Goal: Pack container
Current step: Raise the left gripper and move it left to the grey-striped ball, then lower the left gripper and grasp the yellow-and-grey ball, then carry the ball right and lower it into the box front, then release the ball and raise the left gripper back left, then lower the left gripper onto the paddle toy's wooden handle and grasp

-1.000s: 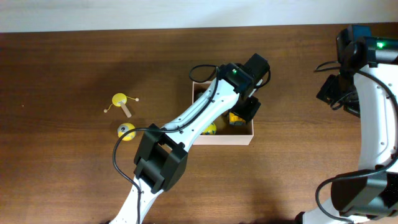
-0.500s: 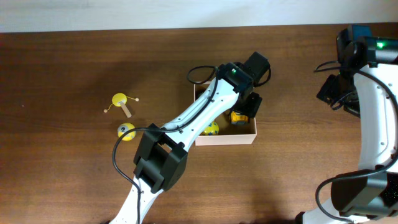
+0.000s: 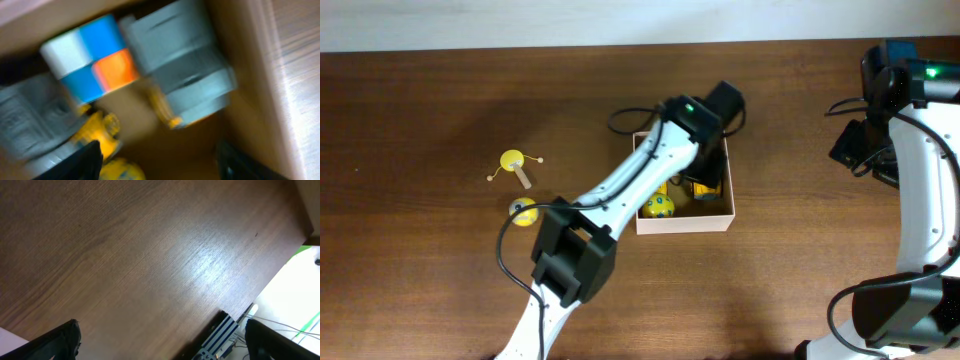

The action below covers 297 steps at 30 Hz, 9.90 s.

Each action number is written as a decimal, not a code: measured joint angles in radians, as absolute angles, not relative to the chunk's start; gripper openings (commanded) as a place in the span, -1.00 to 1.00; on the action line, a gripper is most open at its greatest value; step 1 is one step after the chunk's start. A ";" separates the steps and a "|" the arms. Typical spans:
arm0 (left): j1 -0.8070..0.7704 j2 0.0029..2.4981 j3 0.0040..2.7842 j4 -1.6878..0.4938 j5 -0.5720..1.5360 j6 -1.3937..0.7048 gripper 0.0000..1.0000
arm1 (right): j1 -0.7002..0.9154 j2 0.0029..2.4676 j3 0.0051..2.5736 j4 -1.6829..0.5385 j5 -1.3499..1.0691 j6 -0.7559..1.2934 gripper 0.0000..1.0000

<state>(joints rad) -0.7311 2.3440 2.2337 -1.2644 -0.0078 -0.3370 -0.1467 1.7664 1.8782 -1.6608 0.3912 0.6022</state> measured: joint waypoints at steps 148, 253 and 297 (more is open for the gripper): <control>-0.159 2.207 2.154 -1.491 0.311 0.004 -0.17 | -0.147 1.766 1.878 -1.661 0.391 0.601 0.98; -0.149 2.207 1.881 -1.325 -0.139 -0.791 0.69 | -0.147 1.766 1.878 -1.661 0.391 0.602 0.98; 0.042 2.197 1.625 -0.958 -0.003 -0.560 0.47 | -0.147 1.766 1.878 -1.661 0.391 0.602 0.98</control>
<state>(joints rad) 0.0422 2.1975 1.6245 -0.9581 -0.0032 -0.5598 -0.1467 1.7664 1.8782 -1.6608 0.3908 0.6018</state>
